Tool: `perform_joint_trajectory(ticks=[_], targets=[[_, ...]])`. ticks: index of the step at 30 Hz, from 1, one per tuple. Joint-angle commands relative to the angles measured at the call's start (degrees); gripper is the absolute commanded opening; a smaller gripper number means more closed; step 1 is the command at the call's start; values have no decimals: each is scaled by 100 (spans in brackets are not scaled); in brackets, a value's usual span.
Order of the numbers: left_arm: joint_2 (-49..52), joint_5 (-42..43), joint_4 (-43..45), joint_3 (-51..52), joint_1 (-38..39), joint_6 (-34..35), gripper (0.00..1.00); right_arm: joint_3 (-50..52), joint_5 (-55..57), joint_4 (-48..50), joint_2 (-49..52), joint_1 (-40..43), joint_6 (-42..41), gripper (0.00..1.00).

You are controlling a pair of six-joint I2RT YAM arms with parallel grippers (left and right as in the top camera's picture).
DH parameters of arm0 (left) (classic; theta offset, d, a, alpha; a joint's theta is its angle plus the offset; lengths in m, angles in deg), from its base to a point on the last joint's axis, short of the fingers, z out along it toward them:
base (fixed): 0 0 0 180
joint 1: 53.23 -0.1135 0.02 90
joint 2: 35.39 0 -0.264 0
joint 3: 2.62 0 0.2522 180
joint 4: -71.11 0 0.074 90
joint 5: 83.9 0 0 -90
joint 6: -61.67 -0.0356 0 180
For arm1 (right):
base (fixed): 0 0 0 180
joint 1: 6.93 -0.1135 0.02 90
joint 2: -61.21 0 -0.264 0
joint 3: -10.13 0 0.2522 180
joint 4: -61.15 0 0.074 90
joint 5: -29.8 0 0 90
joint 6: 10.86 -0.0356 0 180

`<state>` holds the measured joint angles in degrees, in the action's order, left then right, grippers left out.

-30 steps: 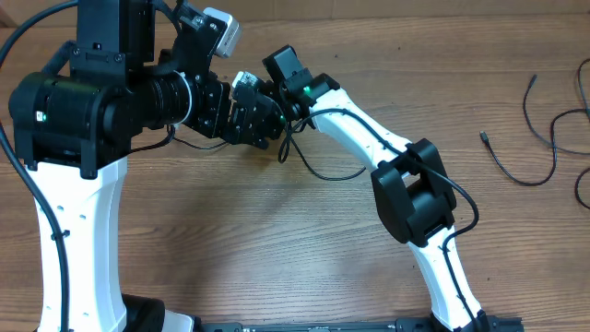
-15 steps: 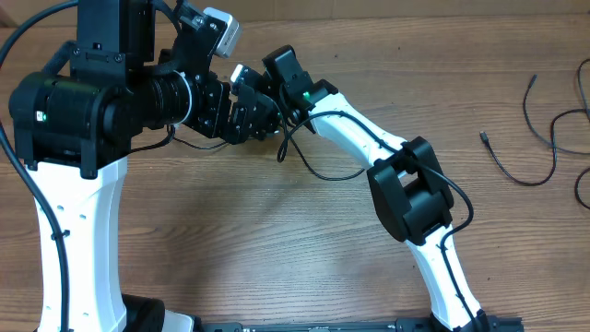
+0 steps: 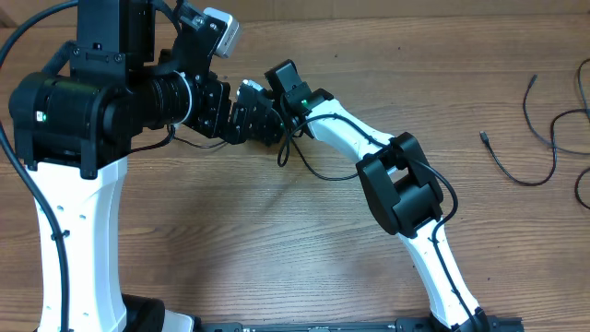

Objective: Untangle cables

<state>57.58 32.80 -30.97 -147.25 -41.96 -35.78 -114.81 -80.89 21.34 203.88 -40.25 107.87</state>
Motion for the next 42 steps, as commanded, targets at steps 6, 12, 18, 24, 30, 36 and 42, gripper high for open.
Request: perform_joint_trajectory(ticks=[6, 12, 18, 24, 30, 36, 42], targets=[[-79, -33, 7, -63, 33, 59, 100, 17, 28, -142, 282, 35, 7, 21], [-79, -33, 7, -63, 35, 59, 99, 15, 28, -330, 280, 39, 7, 4], [-79, -33, 7, -63, 33, 59, 99, 2, 33, -636, 247, 42, -39, 4], [-79, -33, 4, -63, 33, 59, 99, -83, 33, -1080, -81, 129, -39, 4], [-79, -33, 7, -63, 35, 59, 100, -260, 656, -1434, -643, 350, -791, 4], [-79, -33, 7, -63, 33, 59, 99, -260, 848, -1740, -1368, 726, -1099, 4], [-79, -33, 7, -63, 35, 59, 99, -260, 868, -1996, -2221, 1176, -1099, 4]])
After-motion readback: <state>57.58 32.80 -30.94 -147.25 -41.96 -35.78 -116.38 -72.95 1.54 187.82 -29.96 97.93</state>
